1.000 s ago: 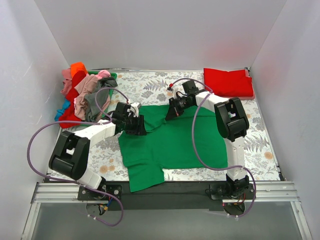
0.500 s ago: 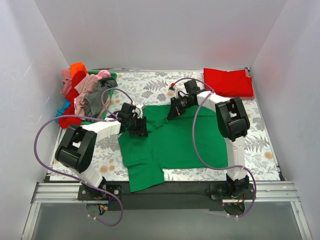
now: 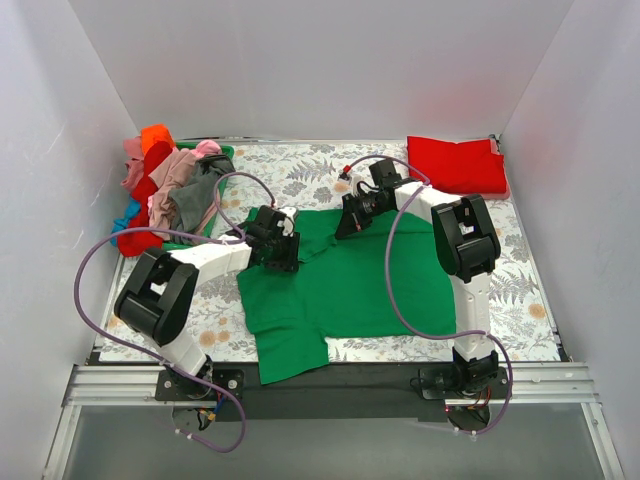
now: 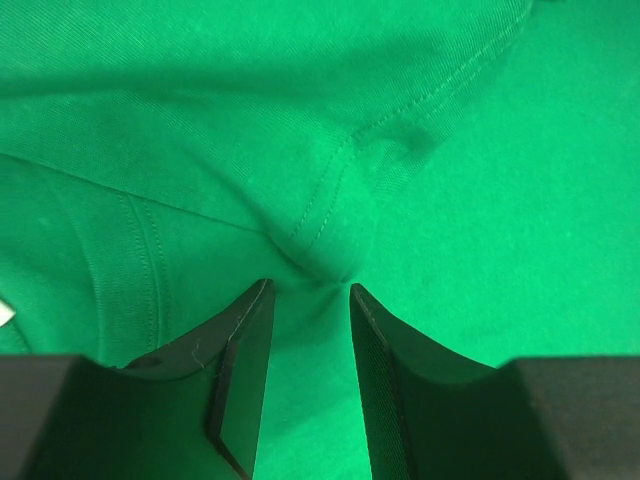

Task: Fold and stack the t-shirts
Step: Fold the tshirt

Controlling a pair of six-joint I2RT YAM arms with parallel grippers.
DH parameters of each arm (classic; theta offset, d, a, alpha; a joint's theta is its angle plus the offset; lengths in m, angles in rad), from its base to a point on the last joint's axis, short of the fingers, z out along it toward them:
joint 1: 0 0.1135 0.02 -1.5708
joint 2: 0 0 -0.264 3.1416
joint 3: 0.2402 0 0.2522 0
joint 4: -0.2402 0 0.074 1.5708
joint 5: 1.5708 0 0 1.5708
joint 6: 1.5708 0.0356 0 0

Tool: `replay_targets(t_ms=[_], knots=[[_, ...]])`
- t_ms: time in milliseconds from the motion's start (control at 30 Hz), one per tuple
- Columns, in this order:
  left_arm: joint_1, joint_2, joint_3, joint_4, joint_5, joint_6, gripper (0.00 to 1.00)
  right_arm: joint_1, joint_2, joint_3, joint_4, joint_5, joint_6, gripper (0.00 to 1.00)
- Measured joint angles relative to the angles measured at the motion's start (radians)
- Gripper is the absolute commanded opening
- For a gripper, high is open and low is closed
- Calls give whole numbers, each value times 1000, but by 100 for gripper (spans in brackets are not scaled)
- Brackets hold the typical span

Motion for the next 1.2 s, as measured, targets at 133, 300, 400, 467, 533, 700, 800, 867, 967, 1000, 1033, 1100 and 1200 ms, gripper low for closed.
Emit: replay_targets(t_ms=[133,300,400,467,533,700,800,867,967,1000,1033,1100,1200], knots=[[-29,0,16,-13,-84,0,34,0,0,0,0,0,2,1],[-50,4,29,-21,-153,0,33,0,2,0,0,-2,4,1],[-56,18,42,-22,-176,0,30,0,2,0,0,-4,4,1],[-61,29,46,-24,-187,0,26,0,2,0,0,-6,4,1],[-63,35,49,-29,-199,-1,18,0,3,0,0,-8,4,1],[-66,37,58,-39,-216,2,6,0,5,0,0,-8,4,1],[-70,37,72,-42,-224,10,5,0,5,0,0,-8,4,1],[-73,37,76,-47,-228,17,5,0,5,0,0,-8,4,1],[-80,34,81,-67,-232,36,5,0,5,0,0,-8,4,1],[-82,33,81,-74,-232,40,5,0,5,0,0,-10,4,1],[-85,29,81,-85,-235,49,5,0,5,0,0,-11,4,1],[-90,23,81,-103,-238,62,5,0,5,0,-2,-12,4,1],[-97,16,81,-132,-245,76,5,0,5,0,-10,-11,3,1]])
